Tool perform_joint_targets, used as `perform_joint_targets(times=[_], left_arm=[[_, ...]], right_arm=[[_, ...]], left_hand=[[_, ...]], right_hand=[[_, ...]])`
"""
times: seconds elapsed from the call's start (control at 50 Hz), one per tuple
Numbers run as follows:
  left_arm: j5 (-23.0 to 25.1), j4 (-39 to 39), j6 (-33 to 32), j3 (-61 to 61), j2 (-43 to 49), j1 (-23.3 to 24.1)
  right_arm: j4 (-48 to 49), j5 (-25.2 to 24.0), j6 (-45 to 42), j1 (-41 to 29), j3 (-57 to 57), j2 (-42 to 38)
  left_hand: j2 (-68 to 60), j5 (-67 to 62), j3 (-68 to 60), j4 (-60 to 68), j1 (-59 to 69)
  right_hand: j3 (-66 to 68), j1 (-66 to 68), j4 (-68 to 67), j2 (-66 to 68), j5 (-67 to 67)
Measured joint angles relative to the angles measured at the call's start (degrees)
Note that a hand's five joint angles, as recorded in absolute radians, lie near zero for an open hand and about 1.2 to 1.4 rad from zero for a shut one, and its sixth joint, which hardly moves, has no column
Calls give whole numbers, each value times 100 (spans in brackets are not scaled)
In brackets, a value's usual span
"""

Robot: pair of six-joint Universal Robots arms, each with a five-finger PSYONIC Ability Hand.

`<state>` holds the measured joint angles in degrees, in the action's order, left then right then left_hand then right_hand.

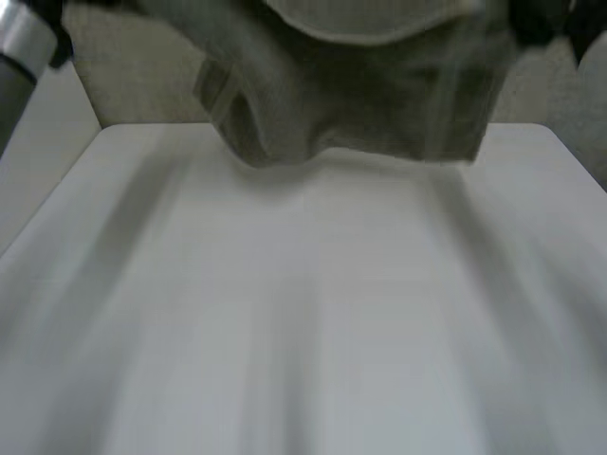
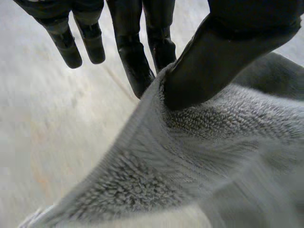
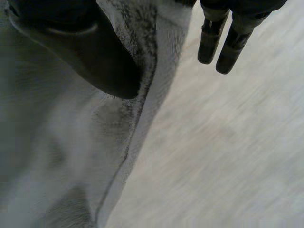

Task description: Fold the towel.

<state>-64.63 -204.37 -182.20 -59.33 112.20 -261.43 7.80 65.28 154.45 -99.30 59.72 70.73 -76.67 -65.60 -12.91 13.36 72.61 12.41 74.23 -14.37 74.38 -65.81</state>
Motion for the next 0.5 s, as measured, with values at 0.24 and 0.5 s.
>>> perform_joint_targets(times=[0.24,0.5], left_arm=[[434,89,-822,-2141,380,-208],[429,267,-1398,-3375,93,-344]], right_arm=[[-544,24,0,121,2398,-277],[-626,8,90,156,3226,58]], left_hand=[[0,-1,0,0,0],[0,-1,0,0,0]], right_hand=[[0,0,0,0,0],[0,0,0,0,3]])
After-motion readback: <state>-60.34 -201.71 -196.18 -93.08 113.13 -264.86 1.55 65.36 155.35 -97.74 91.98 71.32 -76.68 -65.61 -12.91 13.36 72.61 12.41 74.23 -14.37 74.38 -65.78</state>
